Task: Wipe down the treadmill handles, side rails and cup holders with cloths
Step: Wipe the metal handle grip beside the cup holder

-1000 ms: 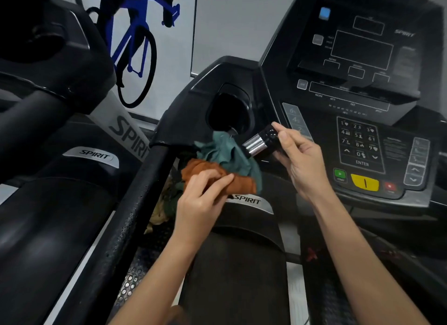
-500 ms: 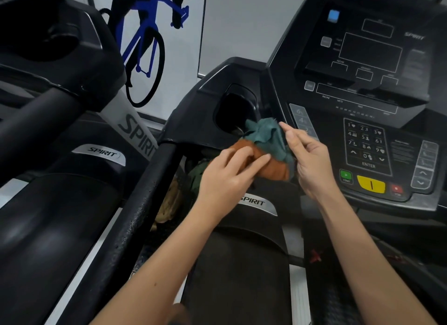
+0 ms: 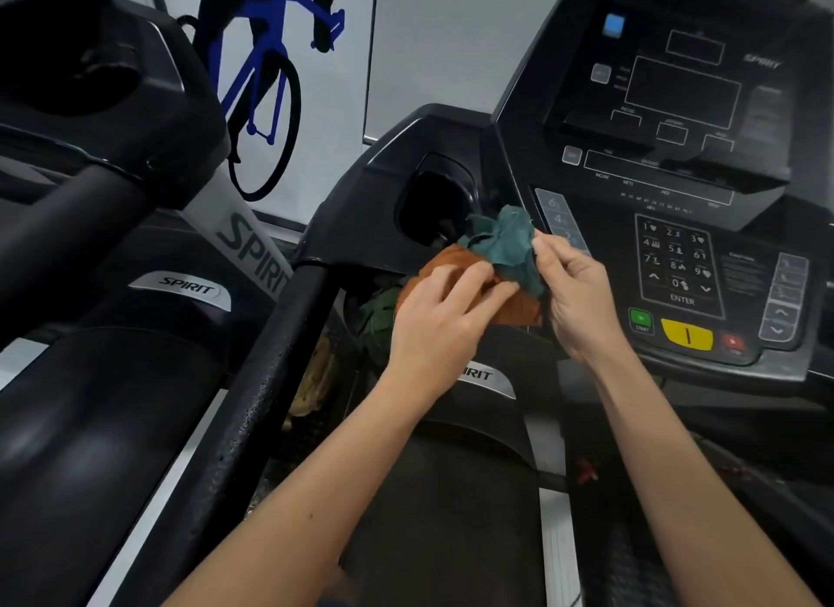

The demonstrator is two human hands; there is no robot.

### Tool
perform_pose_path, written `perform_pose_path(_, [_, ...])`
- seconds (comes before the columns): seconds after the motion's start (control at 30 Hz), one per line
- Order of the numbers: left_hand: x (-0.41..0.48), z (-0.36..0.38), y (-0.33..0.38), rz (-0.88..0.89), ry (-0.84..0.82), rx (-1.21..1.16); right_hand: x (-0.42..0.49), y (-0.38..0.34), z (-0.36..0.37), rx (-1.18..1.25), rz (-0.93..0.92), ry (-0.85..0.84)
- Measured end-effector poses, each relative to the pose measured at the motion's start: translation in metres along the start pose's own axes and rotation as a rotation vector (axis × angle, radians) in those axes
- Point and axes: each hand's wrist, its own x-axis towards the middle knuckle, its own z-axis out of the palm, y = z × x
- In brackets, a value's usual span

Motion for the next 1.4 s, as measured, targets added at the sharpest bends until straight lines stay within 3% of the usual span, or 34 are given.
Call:
perform_pose_path(0.3, [-0.059,-0.026,-0.038,-0.094,-0.035,-0.101,0.001,0.001,0.001,0.011,0.055,0.025])
perform_pose_path(0.5, [-0.017,-0.001,-0.017,-0.045,0.059,-0.089,0.002,-0.001,0.003,-0.02,0.038,0.049])
perform_pose_path(0.67, [0.006,0.006,-0.01,-0.007,0.013,-0.08,0.004,0.001,-0.001,-0.033,0.057,0.047])
perform_pose_path(0.9, [-0.052,-0.015,-0.033,-0.109,0.02,-0.153,0.004,0.002,0.001,0.016,0.068,0.046])
perform_pose_path(1.17, [-0.008,-0.025,-0.017,-0.442,-0.152,-0.284,0.001,0.0,0.005,0.017,0.062,0.054])
perform_pose_path(1.4, [0.069,-0.021,-0.02,-0.699,-0.528,-0.667,0.001,0.001,0.005,0.046,0.069,0.085])
